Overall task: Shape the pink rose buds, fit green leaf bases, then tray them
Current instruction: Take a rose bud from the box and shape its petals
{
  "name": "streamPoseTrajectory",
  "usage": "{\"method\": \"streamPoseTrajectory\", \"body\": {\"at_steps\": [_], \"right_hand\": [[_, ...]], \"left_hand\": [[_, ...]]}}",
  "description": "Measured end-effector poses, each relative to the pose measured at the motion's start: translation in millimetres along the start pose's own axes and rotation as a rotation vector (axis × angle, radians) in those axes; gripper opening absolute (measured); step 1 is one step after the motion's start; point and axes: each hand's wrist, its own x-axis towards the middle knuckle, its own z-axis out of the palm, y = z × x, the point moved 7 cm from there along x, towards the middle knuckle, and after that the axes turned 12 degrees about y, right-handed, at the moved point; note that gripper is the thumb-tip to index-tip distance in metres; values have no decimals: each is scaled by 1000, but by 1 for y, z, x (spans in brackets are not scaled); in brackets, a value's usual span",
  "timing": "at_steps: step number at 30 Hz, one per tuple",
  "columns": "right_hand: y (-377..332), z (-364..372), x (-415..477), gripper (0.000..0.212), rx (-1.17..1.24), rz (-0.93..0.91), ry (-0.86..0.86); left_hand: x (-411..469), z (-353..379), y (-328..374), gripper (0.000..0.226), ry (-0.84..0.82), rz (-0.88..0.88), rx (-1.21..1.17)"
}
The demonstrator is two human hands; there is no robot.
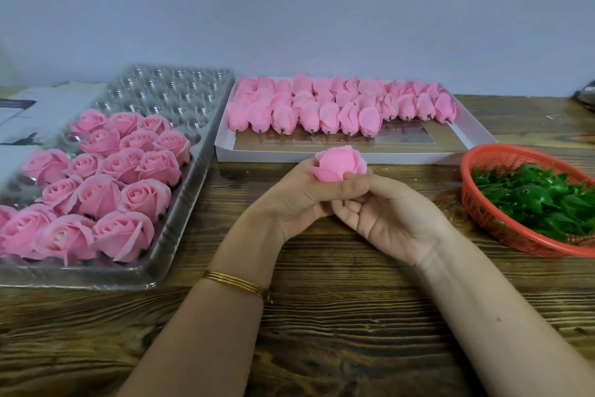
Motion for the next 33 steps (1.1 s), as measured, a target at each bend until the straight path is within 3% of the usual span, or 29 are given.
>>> {"method": "streamPoseTrajectory", "body": {"at_steps": [4, 8, 16, 22, 24, 27, 33], "right_hand": [[1, 0, -2, 22, -12, 14, -18], [4, 2, -2, 24, -40, 24, -15], [4, 0, -1, 29, -70, -7, 47], [-2, -7, 0, 23, -206, -144, 145], [-6, -11, -1, 13, -266, -219, 204], [-10, -16, -2, 16, -312, -306, 294], [-12, -15, -4, 13, -348, -365, 328]], "left_hand": [[0, -3, -1, 82, 52, -32, -45], [1, -6, -3, 63, 120, -41, -19], [2, -8, -5, 61, 188, -58, -36], [2, -10, -5, 65, 212, -40, -48], [4, -11, -5, 57, 218, -29, -53], [7, -12, -7, 41, 203, -11, -28], [11, -14, -9, 24, 200, -22, -46]]}}
